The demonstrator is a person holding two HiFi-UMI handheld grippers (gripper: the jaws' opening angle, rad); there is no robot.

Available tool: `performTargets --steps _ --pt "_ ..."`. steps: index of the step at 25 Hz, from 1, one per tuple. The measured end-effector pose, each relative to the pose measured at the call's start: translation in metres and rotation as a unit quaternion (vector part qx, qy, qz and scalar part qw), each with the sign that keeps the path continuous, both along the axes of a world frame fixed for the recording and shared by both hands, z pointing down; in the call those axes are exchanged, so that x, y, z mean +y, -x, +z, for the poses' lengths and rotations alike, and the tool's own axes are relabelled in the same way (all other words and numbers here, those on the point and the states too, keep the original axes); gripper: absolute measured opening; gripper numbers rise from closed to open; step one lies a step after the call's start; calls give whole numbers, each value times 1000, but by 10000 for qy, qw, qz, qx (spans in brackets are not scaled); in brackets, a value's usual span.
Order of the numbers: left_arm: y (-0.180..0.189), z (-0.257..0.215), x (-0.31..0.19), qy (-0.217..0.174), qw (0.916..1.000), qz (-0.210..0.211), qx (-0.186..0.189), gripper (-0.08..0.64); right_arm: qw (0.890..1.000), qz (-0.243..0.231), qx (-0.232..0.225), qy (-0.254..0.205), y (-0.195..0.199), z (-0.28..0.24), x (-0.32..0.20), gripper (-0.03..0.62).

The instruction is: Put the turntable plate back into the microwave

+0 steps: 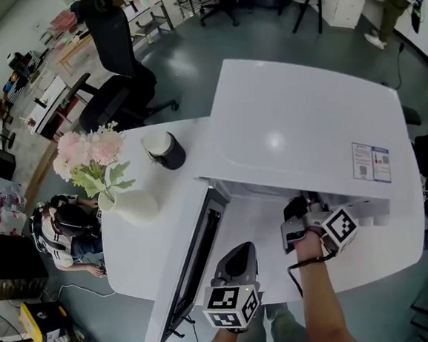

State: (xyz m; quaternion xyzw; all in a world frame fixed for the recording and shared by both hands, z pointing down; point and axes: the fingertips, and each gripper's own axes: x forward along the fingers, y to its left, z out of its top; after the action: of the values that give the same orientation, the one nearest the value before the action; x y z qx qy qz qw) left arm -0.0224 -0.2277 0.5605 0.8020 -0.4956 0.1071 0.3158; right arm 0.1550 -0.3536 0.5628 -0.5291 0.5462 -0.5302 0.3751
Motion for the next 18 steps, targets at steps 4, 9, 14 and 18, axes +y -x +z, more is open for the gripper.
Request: performTargets --steps 4,9,14,18 --pt "0 -1 0 0 10000 -15 14 0 9998 19 158 148 -1 1 2 43" --pt "-1 -3 0 -19 10000 -10 22 0 9982 67 369 466 -5 4 4 44" --pt "-3 -7 -1 -39 10000 0 39 0 9958 -71 459 791 -3 6 1 55" --pt "-5 -13 -2 -107 9999 34 72 0 9920 -187 657 1057 -1 7 1 104"
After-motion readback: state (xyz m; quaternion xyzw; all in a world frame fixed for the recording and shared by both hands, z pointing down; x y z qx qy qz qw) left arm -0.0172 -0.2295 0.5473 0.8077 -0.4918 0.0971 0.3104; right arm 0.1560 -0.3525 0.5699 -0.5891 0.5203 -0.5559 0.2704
